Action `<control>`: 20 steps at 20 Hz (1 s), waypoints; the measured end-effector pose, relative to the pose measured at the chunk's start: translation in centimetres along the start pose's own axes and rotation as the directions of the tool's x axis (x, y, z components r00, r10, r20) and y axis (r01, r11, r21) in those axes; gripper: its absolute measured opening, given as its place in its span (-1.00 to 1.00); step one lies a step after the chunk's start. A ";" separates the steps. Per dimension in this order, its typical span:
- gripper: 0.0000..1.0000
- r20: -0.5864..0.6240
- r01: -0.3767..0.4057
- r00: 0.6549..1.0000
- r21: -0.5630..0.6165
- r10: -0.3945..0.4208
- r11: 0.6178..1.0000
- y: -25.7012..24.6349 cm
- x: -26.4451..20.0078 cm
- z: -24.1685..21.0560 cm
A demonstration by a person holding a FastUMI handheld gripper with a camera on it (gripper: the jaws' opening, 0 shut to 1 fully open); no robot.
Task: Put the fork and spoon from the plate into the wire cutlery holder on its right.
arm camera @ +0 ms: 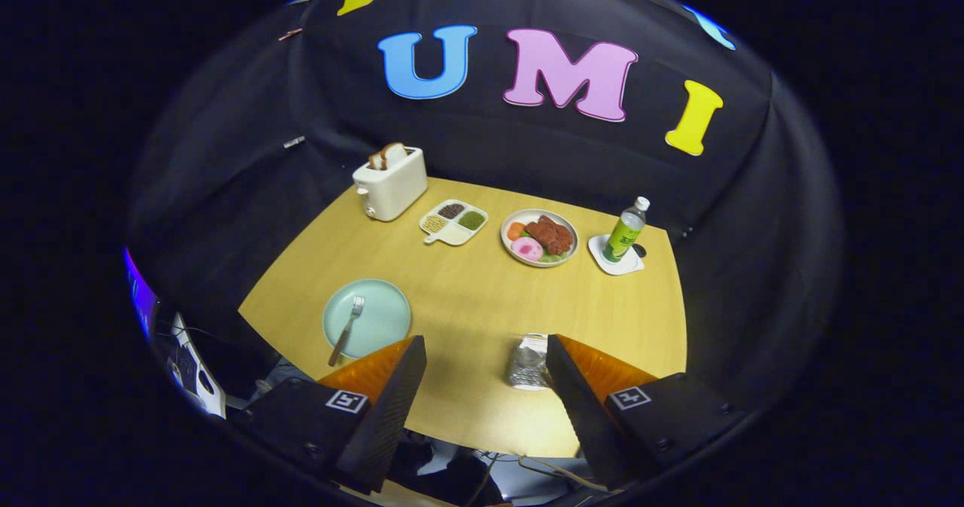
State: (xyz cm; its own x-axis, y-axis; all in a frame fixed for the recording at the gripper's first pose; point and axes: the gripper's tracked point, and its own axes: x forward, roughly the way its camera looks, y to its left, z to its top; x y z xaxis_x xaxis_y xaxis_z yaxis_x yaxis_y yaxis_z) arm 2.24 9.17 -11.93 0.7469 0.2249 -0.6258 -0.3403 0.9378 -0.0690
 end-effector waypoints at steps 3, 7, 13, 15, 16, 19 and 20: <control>0.99 -0.061 -0.121 0.990 0.099 0.128 0.988 8.1 3.2 -1.9; 1.00 -0.156 -0.192 0.967 0.071 0.201 0.979 14.3 8.0 -5.0; 0.98 -0.304 -0.192 0.932 0.051 0.199 0.980 19.2 15.1 -9.6; 0.96 -0.350 -0.191 0.916 0.044 0.195 0.981 20.2 17.1 -10.7; 0.96 -0.367 -0.177 0.914 0.023 0.173 0.984 20.2 18.2 -11.3; 0.96 -0.428 -0.154 0.893 -0.001 0.139 0.988 20.8 21.0 -13.3; 0.96 -0.443 -0.144 0.886 0.016 0.136 0.989 21.0 21.7 -13.8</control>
State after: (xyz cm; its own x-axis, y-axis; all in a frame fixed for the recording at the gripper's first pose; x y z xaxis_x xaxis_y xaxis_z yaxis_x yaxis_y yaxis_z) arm 3.45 30.08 -37.69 0.3622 0.2101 -0.9081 -0.4350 0.8997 0.0346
